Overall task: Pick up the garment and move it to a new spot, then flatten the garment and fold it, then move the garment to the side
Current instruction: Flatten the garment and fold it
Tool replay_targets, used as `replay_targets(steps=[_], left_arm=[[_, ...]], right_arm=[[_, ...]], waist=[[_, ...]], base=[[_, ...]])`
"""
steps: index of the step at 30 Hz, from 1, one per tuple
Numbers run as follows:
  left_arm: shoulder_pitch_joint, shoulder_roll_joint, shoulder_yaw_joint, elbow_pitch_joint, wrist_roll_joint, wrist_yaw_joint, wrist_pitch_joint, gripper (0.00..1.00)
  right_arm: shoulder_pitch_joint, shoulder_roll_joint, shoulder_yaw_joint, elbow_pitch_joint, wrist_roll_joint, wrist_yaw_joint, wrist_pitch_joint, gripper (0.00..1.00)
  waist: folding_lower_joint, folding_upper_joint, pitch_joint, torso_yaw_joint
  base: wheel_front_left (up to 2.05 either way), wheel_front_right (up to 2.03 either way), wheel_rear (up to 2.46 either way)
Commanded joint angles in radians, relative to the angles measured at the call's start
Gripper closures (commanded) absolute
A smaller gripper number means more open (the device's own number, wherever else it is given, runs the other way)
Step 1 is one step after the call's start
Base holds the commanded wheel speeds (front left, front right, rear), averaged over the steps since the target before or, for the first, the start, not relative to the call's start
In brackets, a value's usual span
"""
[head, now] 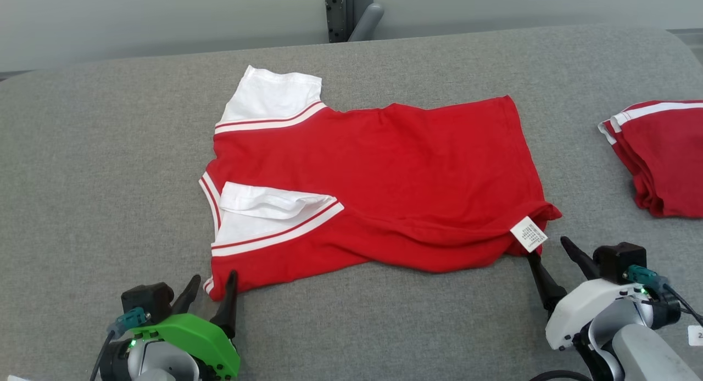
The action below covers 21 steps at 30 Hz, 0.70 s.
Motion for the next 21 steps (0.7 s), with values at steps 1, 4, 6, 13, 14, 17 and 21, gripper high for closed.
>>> replay_targets(steps=[1,4,6,13,14,17,21], left_arm=[[-0.021,0.004,-0.003,0.008,-0.001,0.0,0.008,0.0],[-0.039,-0.001,-0.013,0.023,-0.008,-0.005,0.039,0.0],[-0.05,-0.003,-0.018,0.026,-0.013,-0.007,0.059,0.0],[-0.062,-0.007,-0.031,0.034,-0.025,-0.003,0.113,0.0],[-0.062,-0.009,-0.034,0.035,-0.029,-0.007,0.12,0.0],[-0.063,-0.018,-0.04,0.041,-0.047,-0.023,0.138,0.9],[-0.067,-0.023,-0.037,0.044,-0.073,-0.047,0.154,1.0]], right_arm=[[-0.022,-0.008,0.016,0.015,0.025,-0.002,0.023,0.0],[-0.049,-0.015,0.043,0.038,0.061,-0.002,0.069,0.0],[-0.064,-0.019,0.057,0.041,0.08,-0.002,0.086,0.0],[-0.095,-0.031,0.11,0.053,0.14,-0.002,0.166,0.0],[-0.097,-0.033,0.117,0.054,0.147,-0.002,0.173,0.05],[-0.102,-0.038,0.133,0.049,0.167,-0.002,0.182,0.81],[-0.104,-0.05,0.162,0.039,0.204,-0.002,0.198,1.0]], waist=[[0.0,0.0,0.008,0.005],[0.0,0.0,0.014,0.012],[0.0,0.0,0.017,0.015],[0.0,0.0,0.021,0.014],[0.0,0.0,0.022,0.014],[0.0,0.0,0.023,0.014],[0.0,0.0,0.024,0.012]], base=[[0.0,0.0,0.0],[0.0,0.0,0.0],[0.0,0.0,0.0],[0.0,0.0,0.0],[0.0,0.0,0.0],[0.0,0.0,0.0],[0.0,0.0,0.0]])
